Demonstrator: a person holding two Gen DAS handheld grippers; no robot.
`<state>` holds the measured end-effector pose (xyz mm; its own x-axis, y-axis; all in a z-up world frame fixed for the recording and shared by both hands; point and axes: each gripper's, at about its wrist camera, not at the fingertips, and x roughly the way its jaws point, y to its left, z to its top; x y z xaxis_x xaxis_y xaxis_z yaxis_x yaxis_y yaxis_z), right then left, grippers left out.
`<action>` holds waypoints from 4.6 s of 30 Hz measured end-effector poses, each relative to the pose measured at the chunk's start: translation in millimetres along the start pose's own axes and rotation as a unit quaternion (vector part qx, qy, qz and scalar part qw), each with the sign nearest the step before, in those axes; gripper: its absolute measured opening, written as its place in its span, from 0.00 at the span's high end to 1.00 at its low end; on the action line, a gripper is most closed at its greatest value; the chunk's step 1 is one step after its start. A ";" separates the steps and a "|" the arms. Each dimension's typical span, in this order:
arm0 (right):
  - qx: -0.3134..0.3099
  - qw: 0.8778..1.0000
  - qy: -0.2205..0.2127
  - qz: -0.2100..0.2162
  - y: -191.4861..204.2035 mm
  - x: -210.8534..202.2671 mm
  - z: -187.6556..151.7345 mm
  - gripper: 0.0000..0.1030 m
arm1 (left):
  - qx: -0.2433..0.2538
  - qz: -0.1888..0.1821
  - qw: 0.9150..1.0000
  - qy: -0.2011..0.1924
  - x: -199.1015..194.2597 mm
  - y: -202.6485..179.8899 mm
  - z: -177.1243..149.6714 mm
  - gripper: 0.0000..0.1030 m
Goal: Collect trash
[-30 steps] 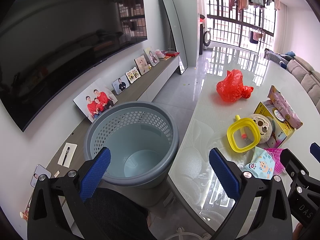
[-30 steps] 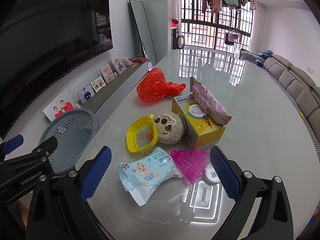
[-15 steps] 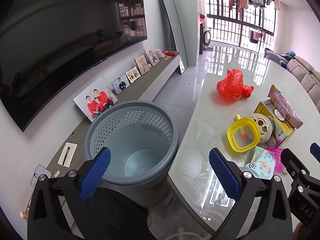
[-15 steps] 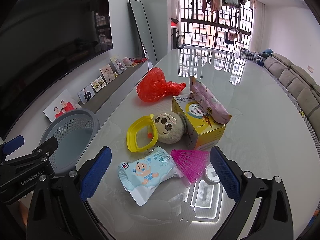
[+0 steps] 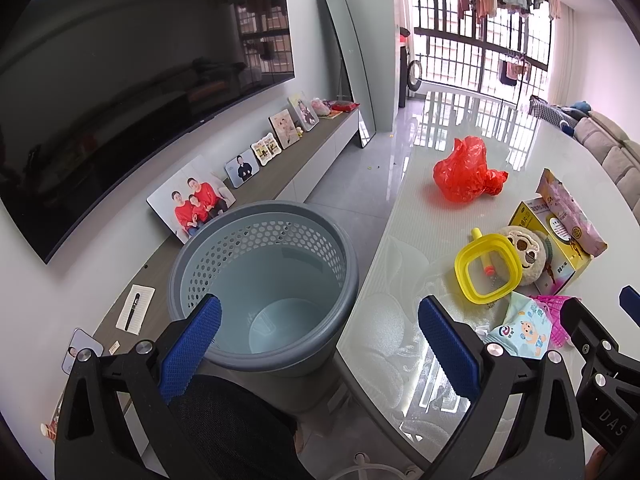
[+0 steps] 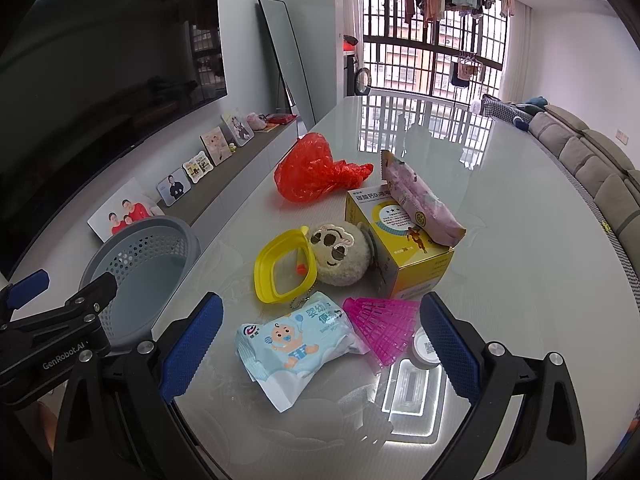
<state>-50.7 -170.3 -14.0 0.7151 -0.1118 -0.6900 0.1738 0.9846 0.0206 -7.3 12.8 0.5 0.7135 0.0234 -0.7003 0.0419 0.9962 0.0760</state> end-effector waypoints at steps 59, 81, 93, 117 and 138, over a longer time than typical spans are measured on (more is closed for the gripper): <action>0.032 0.996 0.083 0.012 -132.9 37.7 -56.9 0.08 | 0.041 -0.048 0.997 0.052 34.3 -72.0 -27.7 0.06; -0.035 0.992 0.119 0.037 -131.2 84.8 -49.7 0.29 | 0.042 -0.048 0.996 0.068 41.7 -88.2 -27.9 0.06; -0.030 0.992 0.104 0.064 -130.8 80.9 -49.7 0.62 | 0.056 -0.084 0.993 0.056 33.4 -95.7 -29.0 0.06; 0.069 0.992 0.056 0.095 -182.7 52.7 -55.4 0.62 | 0.185 -0.165 0.963 0.104 56.8 -164.1 -33.3 0.06; 0.076 0.991 0.059 0.093 -180.3 51.3 -56.7 0.62 | 0.131 -0.199 0.969 0.065 27.6 -144.9 -20.8 0.37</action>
<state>-83.8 -345.8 -94.2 0.6619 0.0950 -0.7436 0.1526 0.9541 0.2576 -8.2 -129.2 -44.6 0.5105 -0.3303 -0.7939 0.4843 0.8734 -0.0521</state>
